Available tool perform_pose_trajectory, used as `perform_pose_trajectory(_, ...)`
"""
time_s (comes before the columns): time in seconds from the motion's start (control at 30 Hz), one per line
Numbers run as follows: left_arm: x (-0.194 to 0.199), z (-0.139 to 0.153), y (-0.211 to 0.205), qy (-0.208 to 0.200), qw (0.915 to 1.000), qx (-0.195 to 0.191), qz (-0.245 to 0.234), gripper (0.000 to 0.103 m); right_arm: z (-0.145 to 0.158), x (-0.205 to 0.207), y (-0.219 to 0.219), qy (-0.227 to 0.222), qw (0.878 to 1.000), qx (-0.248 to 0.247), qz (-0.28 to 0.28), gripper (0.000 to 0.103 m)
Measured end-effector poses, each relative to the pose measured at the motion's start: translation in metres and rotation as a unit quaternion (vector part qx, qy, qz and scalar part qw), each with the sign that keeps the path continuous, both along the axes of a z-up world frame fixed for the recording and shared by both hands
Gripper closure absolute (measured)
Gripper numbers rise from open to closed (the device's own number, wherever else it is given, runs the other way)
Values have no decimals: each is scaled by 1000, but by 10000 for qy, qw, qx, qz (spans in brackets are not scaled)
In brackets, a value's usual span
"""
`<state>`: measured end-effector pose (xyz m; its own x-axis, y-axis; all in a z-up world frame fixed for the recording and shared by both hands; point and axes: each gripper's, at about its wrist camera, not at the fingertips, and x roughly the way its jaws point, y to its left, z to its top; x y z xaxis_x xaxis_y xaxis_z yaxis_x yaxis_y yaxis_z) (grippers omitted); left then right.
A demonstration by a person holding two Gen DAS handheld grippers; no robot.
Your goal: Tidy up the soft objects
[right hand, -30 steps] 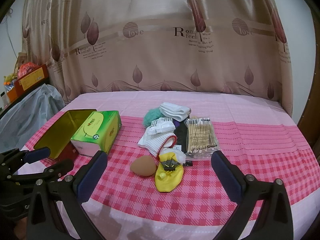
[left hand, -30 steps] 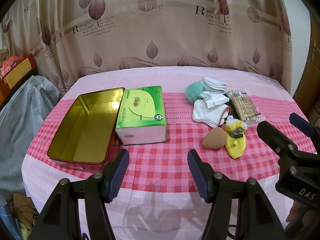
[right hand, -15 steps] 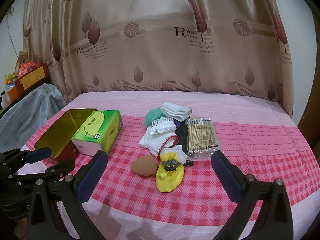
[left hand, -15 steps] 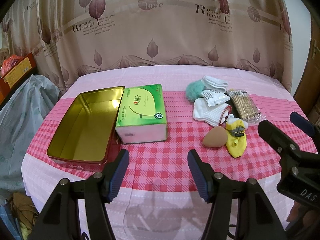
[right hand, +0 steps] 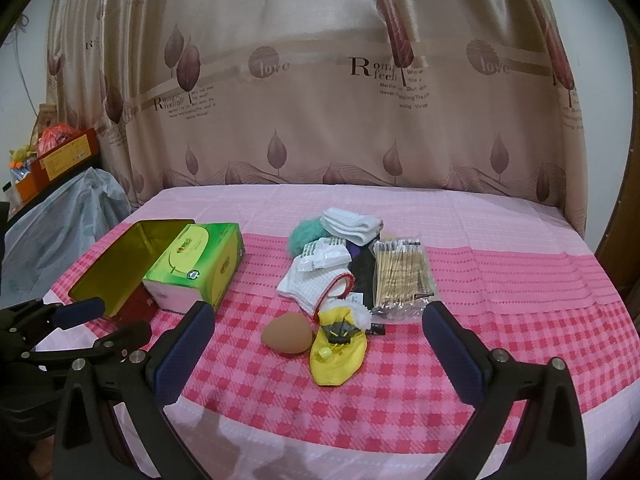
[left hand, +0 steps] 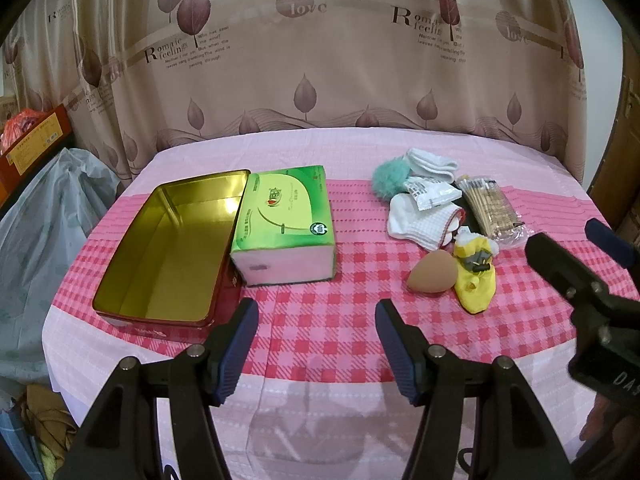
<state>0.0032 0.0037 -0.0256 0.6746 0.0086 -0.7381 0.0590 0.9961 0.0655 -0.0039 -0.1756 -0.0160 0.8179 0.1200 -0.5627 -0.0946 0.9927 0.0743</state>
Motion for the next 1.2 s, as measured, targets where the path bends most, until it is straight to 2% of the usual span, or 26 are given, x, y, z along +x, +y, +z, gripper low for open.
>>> perform_pose_trajectory(0.2, 8, -9, 4, 77, 10000, 35, 19, 41, -4, 7, -13, 9, 9999, -69, -141, 2)
perform_pose_trajectory(0.3, 14, -14, 5, 132, 9999, 87, 1, 41, -9, 14, -22, 111, 9997, -89, -203, 15)
perform_pose_trajectory(0.47, 23, -24, 5, 228, 9996, 142, -111, 41, -20, 33, -34, 320, 9988, -202, -303, 18)
perform_pose_trajectory(0.57, 30, -31, 1, 303, 9991, 155, -243, 41, -32, 49, -39, 572, 9977, -207, -314, 24)
perform_pose_trajectory(0.77, 43, -40, -8, 330, 9979, 162, -539, 41, -47, 86, -45, 889, 9946, -435, -324, 27)
perform_pose_trajectory(1.07, 60, -57, -15, 486, 9959, 158, -740, 41, -67, 136, -49, 1193, 9891, -781, -367, 32)
perform_pose_trajectory(1.2, 66, -61, -17, 509, 9954, 130, -795, 41, -78, 148, -54, 1338, 9873, -746, -415, 36)
